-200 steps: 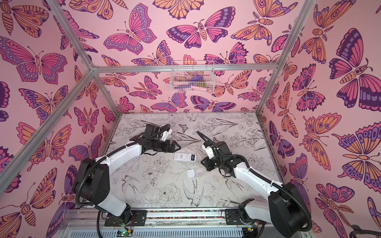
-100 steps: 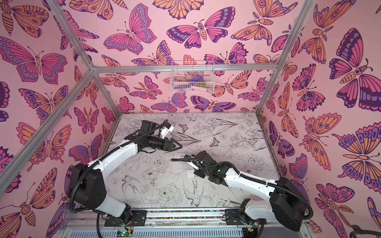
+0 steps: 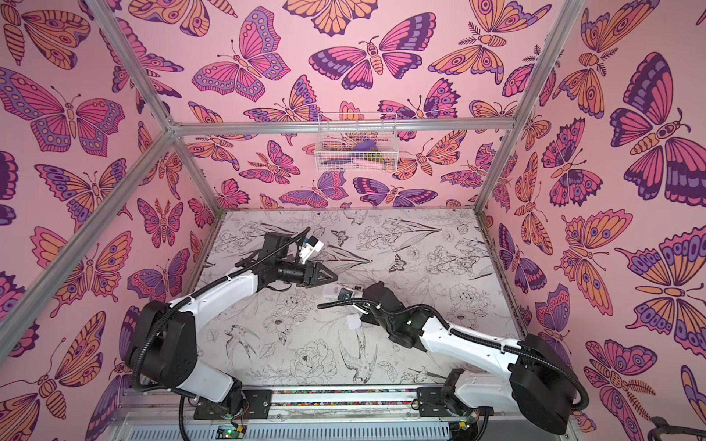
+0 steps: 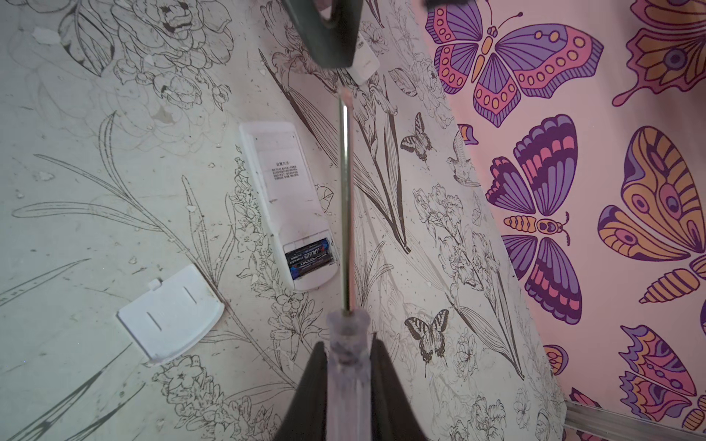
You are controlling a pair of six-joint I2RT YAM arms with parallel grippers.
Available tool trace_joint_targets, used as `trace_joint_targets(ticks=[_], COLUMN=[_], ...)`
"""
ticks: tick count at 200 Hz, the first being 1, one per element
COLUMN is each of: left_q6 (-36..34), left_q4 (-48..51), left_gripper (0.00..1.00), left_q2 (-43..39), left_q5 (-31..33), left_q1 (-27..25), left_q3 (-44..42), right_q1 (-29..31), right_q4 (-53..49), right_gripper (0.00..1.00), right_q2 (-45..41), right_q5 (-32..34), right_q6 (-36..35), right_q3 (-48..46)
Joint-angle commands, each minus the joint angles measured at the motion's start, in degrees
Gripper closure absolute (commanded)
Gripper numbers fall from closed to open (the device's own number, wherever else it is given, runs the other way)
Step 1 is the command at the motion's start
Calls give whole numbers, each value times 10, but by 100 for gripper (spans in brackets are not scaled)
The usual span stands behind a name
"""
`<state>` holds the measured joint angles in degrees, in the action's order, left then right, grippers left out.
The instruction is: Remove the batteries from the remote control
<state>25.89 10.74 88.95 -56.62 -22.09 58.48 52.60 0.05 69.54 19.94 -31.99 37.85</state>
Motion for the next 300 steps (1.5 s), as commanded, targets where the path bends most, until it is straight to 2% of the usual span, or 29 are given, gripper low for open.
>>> trace_joint_targets(ticks=[1, 32, 78, 100, 119, 141, 156, 173, 196, 219, 234, 266, 300], left_q6=[19, 10, -82, -89, -121, -197, -248, -246, -179, -97, -69, -13, 10], left_q4=[-33, -33, 13, 26, 39, 90, 141, 161, 141, 95, 79, 39, 6], left_gripper=[41, 41, 36, 35, 32, 27, 24, 21, 21, 22, 22, 23, 24], left_q2=[4, 5, -10, -17, -22, -21, -17, -14, -11, -14, -13, -15, -13], left_q5=[-14, -9, -25, -13, -24, -35, -21, 1, 2, -8, -16, -38, -56], left_q1=[-3, -3, 9, 17, 18, 23, 25, 26, 26, 25, 27, 33, 34], left_q3=[-11, -8, 17, 18, 20, 46, 72, 89, 83, 68, 68, 64, 55], right_q1=[5, 1, -53, -80, -104, -122, -136, -147, -144, -98, -66, 12, 63], right_q4=[17, 4, -51, -51, -51, -49, -34, -15, 0, 34, 74, 225, 428], right_gripper=[100, 100, 100, 100, 100, 100, 100, 100, 100, 100, 100, 100, 100], right_q2=[-5, -6, -14, -19, -17, -17, -18, -19, -17, -29, -41, -30, 29], right_q5=[-2, -35, -178, -249, -308, -340, -365, -374, -340, -193, -126, 46, 159], right_q6=[-11, 2, 63, 94, 119, 134, 150, 164, 128, 40, -42, -218, -406], right_q3=[-1, -2, 14, 16, 23, 28, 25, 23, 21, 4, -16, -61, -101])
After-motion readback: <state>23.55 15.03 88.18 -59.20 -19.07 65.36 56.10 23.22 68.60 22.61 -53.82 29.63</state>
